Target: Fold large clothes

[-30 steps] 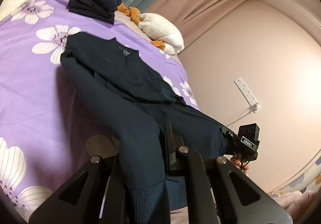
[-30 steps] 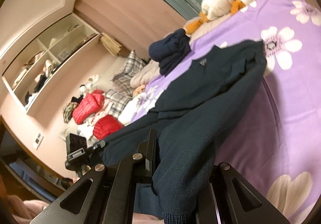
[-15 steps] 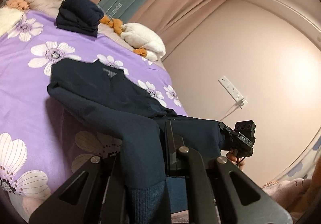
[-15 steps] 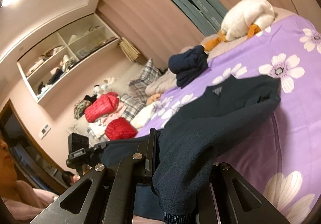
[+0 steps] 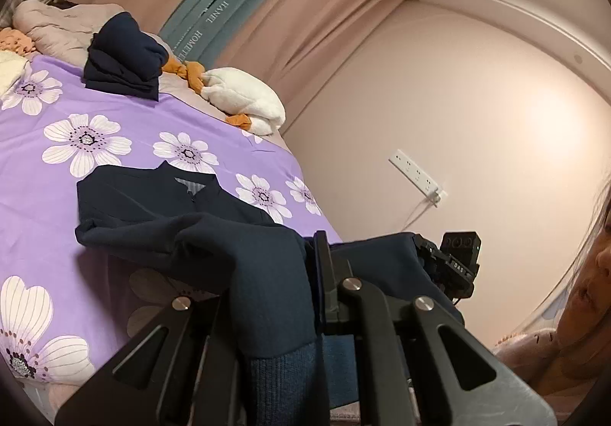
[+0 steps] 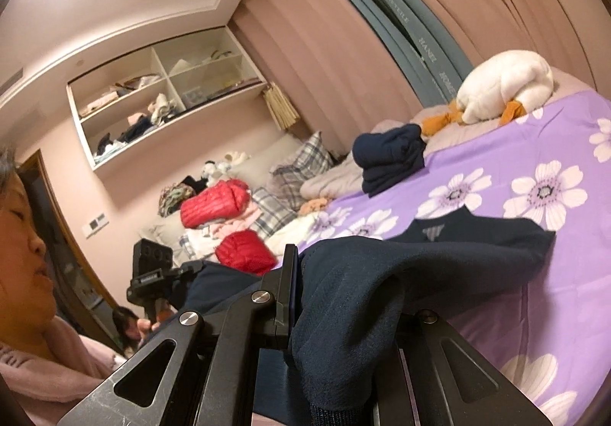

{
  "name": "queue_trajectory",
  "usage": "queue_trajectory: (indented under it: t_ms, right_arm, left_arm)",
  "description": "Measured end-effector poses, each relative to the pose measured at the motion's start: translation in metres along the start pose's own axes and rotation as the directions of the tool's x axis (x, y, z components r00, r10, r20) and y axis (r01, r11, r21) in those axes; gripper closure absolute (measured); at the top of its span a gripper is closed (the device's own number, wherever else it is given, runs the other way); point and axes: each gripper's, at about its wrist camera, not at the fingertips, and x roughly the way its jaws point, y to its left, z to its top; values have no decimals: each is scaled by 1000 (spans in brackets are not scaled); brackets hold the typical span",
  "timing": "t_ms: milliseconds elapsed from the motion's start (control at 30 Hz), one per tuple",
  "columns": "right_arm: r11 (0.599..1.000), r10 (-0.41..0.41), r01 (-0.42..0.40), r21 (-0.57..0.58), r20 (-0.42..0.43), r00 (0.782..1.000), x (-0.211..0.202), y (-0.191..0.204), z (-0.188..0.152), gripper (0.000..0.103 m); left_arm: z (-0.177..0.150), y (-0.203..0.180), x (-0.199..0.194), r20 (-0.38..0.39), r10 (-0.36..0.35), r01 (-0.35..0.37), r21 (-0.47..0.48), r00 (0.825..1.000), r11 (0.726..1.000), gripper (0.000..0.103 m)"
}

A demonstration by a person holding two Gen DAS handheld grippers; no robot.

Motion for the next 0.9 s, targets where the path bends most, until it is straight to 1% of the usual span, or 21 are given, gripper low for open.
queue_trajectory:
  t_ms: [133,267,467,533,633,767,900]
  right_arm:
    - [999,-5,5,36,17,1000,4,-14,4,91]
    - [993,3,-6,120,23,1000,9,-37,7,91]
    - [980,-6,0,199,29,1000,19,-65,10,91]
    - [977,-21,15,213,28,999,24,-72,13,91]
    - [971,-51,43,234,26,998,29,-85,18,91]
    - [957,-63,52,286,32,997,39,-106,28,91]
    - [952,-80,75,296,6,997,53,-119,36,91]
  left_arm:
    - [4,11,4,12,18,-17,-33,1000,999,93]
    - [8,25,11,12,41,-40,-79,999,996,93]
    - [21,48,25,8,102,-100,-127,995,987,92]
    - [29,59,33,6,133,-130,-142,991,981,92]
    - [41,73,44,3,158,-155,-168,987,973,92]
    - [54,90,57,-2,161,-158,-191,987,969,91]
    - [67,110,78,-30,179,-181,-216,983,959,91]
